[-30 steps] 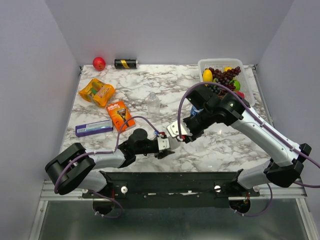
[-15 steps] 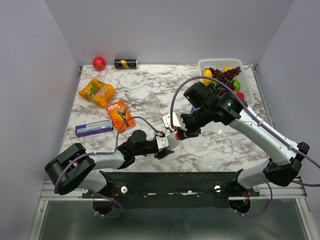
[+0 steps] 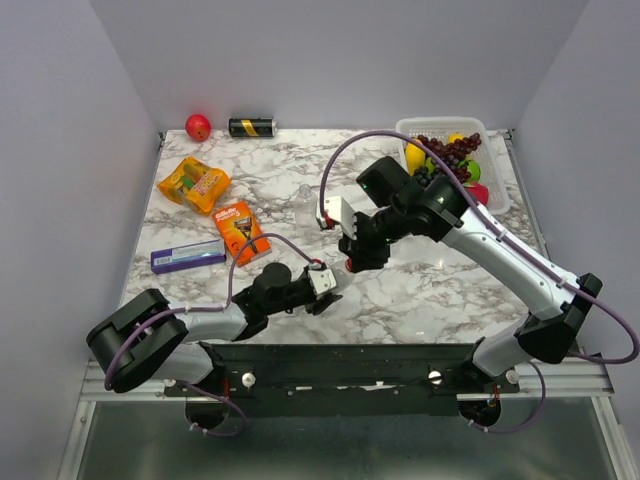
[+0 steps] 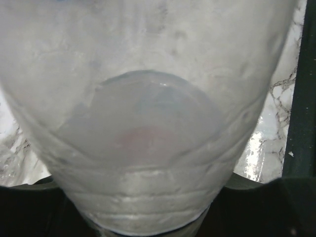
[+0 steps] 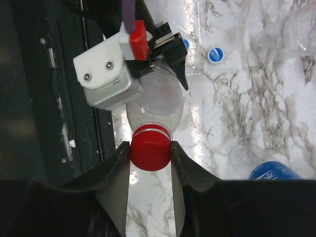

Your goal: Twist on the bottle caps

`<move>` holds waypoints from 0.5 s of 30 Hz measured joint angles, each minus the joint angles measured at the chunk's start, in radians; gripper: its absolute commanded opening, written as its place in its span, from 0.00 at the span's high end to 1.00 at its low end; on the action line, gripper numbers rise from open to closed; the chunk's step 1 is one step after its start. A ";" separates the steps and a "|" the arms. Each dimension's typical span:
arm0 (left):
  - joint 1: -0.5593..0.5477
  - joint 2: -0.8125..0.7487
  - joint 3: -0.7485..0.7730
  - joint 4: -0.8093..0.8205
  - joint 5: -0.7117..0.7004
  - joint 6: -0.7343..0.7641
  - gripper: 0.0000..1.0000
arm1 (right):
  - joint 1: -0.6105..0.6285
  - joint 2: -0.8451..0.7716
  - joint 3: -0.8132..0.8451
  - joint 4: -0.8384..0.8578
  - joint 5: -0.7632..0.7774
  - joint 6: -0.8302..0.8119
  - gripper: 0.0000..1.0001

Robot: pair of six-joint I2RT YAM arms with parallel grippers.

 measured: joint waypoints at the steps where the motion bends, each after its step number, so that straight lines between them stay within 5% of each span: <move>1: -0.002 0.000 0.000 -0.001 -0.011 0.002 1.00 | -0.008 0.007 0.004 0.000 -0.001 0.028 0.65; 15: -0.045 0.000 0.015 -0.071 -0.264 0.061 1.00 | -0.155 0.199 0.145 -0.105 -0.070 0.462 0.64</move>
